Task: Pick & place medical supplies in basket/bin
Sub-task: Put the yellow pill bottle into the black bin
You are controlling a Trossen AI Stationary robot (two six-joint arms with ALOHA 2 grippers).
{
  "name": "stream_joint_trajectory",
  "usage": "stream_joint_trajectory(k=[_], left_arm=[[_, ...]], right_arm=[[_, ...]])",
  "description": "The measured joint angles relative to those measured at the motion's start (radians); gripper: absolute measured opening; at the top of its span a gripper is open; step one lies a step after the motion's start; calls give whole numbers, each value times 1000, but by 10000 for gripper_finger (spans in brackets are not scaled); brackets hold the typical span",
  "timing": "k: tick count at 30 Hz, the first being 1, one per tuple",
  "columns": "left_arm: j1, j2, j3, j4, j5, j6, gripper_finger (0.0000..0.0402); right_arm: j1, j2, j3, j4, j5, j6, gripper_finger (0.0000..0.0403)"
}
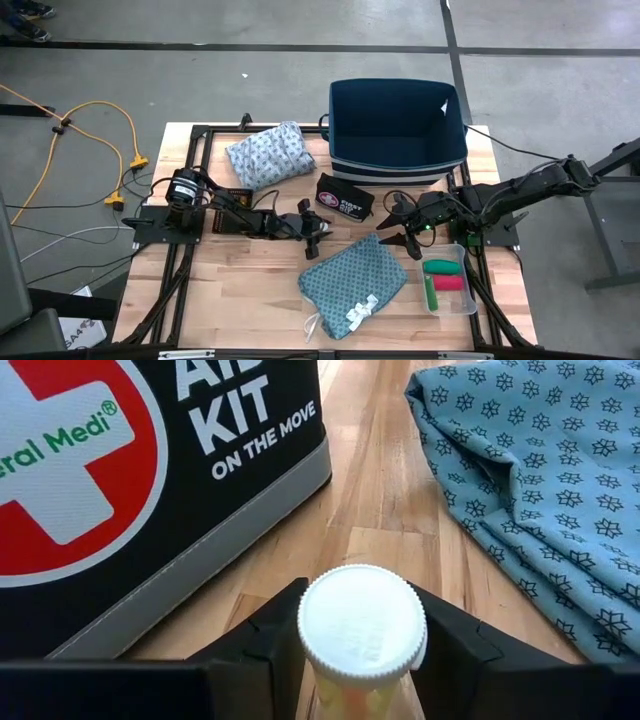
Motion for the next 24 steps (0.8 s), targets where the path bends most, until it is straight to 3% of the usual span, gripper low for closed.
stream_joint_trajectory(k=[8,18,24], left_arm=[[0,0,0,0,0,-5,100],[0,-14,0,-7,0,-10,98],[0,-104,0,-107,0,6,97]], right_arm=[[0,0,0,0,0,0,192],[0,0,0,0,0,0,192],[0,0,0,0,0,0,192]])
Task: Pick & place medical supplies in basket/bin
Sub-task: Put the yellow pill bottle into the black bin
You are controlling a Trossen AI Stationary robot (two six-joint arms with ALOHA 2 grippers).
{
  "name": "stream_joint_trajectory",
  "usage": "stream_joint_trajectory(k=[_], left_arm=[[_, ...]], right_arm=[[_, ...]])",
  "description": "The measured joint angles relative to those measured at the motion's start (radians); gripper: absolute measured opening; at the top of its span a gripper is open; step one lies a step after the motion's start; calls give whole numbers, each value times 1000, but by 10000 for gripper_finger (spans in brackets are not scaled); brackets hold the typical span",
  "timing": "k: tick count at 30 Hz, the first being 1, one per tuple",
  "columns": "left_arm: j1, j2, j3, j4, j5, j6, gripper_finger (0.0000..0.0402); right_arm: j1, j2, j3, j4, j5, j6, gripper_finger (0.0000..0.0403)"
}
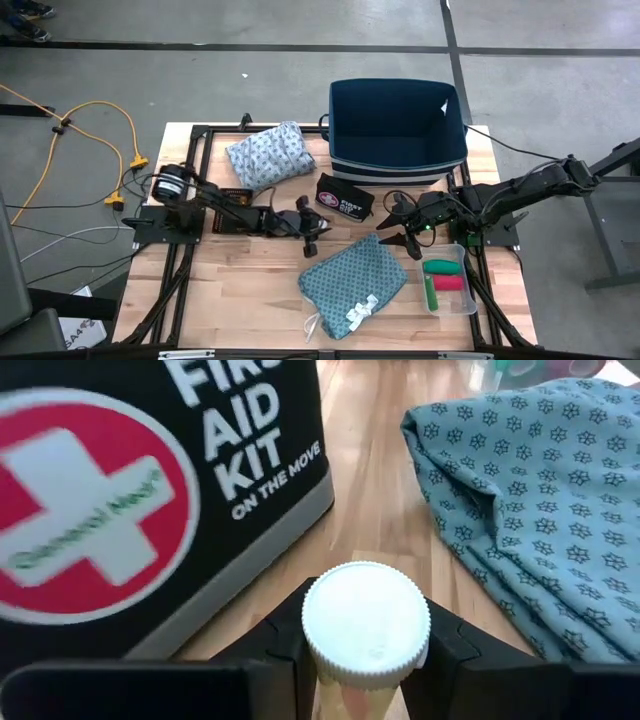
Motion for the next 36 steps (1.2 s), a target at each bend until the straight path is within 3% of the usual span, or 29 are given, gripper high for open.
stream_joint_trajectory(k=[10,16,23,30,36], left_arm=[[0,-206,0,-238,-73,24,97],[-7,-237,-18,-295,-87,-103,97],[-10,-324,-114,-304,-168,-193,97],[-15,-500,-245,-320,-196,-243,97],[-29,-665,-326,-464,-243,-313,97]], right_arm=[[0,0,0,0,0,0,192],[0,0,0,2,0,0,192],[0,0,0,3,0,0,192],[0,0,0,2,0,0,192],[0,0,0,2,0,0,192]])
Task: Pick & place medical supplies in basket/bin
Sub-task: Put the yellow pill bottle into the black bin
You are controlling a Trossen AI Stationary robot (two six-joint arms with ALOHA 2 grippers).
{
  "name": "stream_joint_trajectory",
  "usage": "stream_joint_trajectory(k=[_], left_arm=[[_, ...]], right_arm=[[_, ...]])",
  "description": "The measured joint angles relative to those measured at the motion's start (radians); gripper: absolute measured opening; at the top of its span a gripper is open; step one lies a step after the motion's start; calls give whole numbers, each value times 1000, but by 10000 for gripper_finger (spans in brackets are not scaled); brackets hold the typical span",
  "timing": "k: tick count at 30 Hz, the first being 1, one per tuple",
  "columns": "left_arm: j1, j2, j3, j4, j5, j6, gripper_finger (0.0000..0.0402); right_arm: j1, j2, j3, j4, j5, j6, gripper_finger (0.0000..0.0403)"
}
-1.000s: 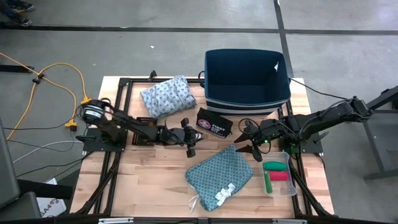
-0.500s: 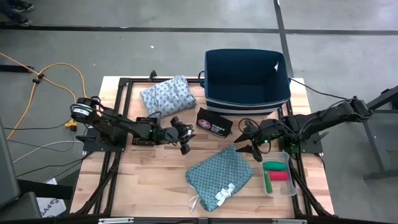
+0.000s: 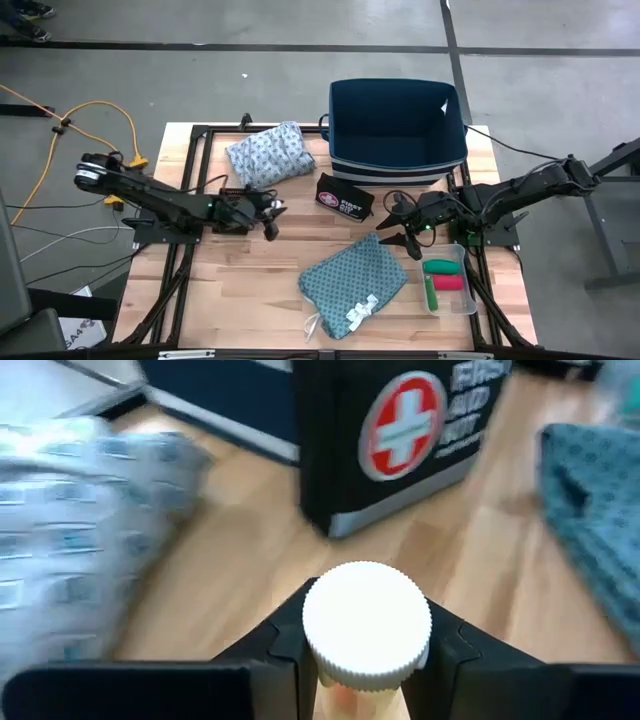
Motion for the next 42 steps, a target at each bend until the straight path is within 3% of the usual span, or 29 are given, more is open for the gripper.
stream_joint_trajectory(k=[6,12,20,29,37,42], left_arm=[[-44,-159,-9,-234,-122,-52,97],[-64,-270,-12,-537,-203,-326,97],[-62,-316,-12,-782,-264,-620,97],[-63,-329,-10,-951,-220,-869,97],[-63,-329,-10,-1005,-176,-903,98],[-63,-329,-10,-1015,-173,-900,124]], right_arm=[[0,0,0,-1,0,0,192],[0,0,0,1,-1,0,192],[0,0,0,-1,-3,0,192],[0,0,0,1,-3,0,192],[0,0,0,1,-3,0,192],[0,0,0,1,-3,0,192]])
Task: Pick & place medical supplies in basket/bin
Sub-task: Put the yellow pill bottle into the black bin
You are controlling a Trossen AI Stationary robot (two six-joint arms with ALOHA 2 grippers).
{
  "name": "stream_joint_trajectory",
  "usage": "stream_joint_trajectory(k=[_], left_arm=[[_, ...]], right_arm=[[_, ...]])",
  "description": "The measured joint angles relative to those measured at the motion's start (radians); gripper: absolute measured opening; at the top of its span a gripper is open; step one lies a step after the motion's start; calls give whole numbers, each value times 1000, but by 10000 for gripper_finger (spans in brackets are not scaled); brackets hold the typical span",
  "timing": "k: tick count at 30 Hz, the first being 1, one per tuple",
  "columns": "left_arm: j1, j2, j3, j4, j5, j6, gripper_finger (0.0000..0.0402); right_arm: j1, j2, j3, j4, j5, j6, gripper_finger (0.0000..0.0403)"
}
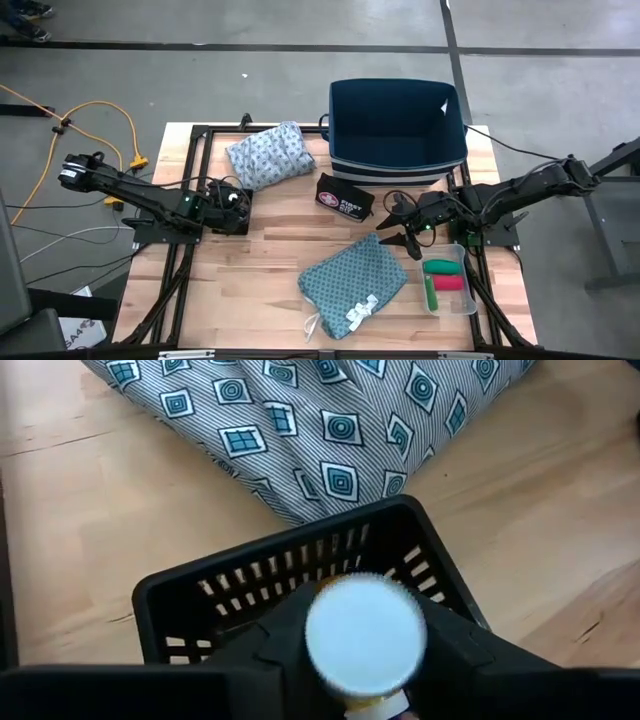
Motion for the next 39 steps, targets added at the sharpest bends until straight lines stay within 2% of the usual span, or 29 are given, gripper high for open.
stream_joint_trajectory(k=[8,13,21,32,39], left_arm=[[0,0,0,0,7,-22,169],[0,0,0,0,15,-26,171],[1,0,0,-55,105,-109,172],[2,0,0,-77,173,-180,172],[2,-4,12,-83,179,-178,172]], right_arm=[[0,0,0,1,0,0,192],[0,0,0,1,0,0,192],[0,0,0,1,0,0,192],[0,0,0,1,0,0,192],[0,0,0,0,0,0,192]])
